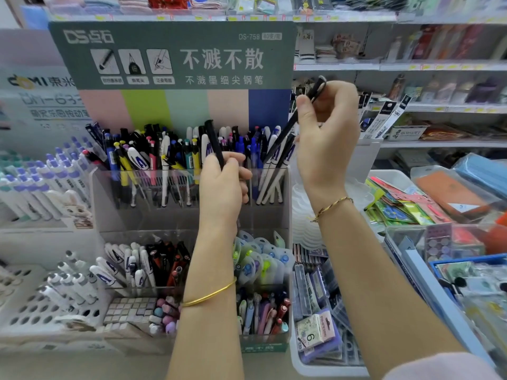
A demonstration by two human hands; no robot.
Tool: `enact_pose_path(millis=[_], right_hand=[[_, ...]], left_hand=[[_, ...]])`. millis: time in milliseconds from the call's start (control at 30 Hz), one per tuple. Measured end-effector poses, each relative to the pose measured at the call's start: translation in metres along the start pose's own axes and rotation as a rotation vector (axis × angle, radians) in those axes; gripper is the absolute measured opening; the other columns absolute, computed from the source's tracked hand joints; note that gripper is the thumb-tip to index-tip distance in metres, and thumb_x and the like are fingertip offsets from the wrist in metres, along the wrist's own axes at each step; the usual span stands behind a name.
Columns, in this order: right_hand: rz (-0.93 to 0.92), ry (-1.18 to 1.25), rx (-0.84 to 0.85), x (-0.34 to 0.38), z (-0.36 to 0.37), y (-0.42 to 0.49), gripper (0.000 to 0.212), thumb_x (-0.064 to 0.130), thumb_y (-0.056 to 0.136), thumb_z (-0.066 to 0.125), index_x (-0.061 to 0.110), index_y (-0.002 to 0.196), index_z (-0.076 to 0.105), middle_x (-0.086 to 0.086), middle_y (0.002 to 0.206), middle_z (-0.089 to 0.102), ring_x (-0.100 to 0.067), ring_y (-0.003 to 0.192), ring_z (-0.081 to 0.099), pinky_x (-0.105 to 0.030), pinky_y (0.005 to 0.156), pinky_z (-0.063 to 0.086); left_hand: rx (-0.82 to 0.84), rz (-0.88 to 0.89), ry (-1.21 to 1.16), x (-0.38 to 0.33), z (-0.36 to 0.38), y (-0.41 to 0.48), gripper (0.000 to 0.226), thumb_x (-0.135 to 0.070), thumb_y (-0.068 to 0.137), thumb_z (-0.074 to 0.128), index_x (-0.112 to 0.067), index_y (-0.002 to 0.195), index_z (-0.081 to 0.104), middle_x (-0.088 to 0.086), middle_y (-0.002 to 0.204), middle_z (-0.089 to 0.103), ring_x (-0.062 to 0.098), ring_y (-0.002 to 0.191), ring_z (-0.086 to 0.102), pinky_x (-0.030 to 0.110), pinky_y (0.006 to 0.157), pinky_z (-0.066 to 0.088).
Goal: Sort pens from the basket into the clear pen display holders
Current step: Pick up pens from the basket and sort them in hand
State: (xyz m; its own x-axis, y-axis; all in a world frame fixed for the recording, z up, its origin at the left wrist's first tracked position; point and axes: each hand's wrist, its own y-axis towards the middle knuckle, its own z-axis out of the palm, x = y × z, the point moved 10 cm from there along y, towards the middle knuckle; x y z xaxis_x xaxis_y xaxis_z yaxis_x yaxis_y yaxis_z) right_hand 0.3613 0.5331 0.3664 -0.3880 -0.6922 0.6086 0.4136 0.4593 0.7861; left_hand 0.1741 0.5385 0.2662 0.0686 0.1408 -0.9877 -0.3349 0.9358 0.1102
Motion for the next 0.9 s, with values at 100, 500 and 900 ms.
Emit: enact_pose_path(millis=[100,500,900], right_hand=[[-0.043,-0.055,0.036,0.002,0.007,-0.003,0.017,0.008,0.087,0.063,-0.001,0.098,0.055,0.012,0.077,0.047,-0.003,0.066,0.047,-0.012,0.064,0.041],[-0.313,-0.608,0.231,0.000,0.043,-0.028,0.022,0.012,0.079,0.059,0.018,0.091,0.077,-0.008,0.090,0.059,-0.032,0.085,0.052,-0.028,0.067,0.032],[0.153,-0.009,0.625,-0.005,0.056,-0.029,0.018,0.012,0.084,0.070,0.007,0.101,0.068,0.001,0.084,0.066,-0.015,0.079,0.065,-0.030,0.075,0.055]], left_hand=[[0.021,-0.010,0.066,0.004,0.000,0.001,0.017,-0.011,0.099,0.041,-0.020,0.097,0.056,-0.003,0.070,0.053,0.008,0.058,0.043,0.023,0.051,0.033],[0.080,-0.058,-0.080,-0.001,0.002,-0.001,0.032,-0.003,0.097,0.029,-0.015,0.090,0.057,-0.002,0.067,0.051,0.008,0.054,0.042,0.021,0.050,0.035],[0.221,0.079,0.002,-0.009,0.022,-0.005,0.025,-0.002,0.096,0.047,-0.014,0.110,0.064,-0.004,0.083,0.062,0.003,0.069,0.053,0.021,0.068,0.045]])
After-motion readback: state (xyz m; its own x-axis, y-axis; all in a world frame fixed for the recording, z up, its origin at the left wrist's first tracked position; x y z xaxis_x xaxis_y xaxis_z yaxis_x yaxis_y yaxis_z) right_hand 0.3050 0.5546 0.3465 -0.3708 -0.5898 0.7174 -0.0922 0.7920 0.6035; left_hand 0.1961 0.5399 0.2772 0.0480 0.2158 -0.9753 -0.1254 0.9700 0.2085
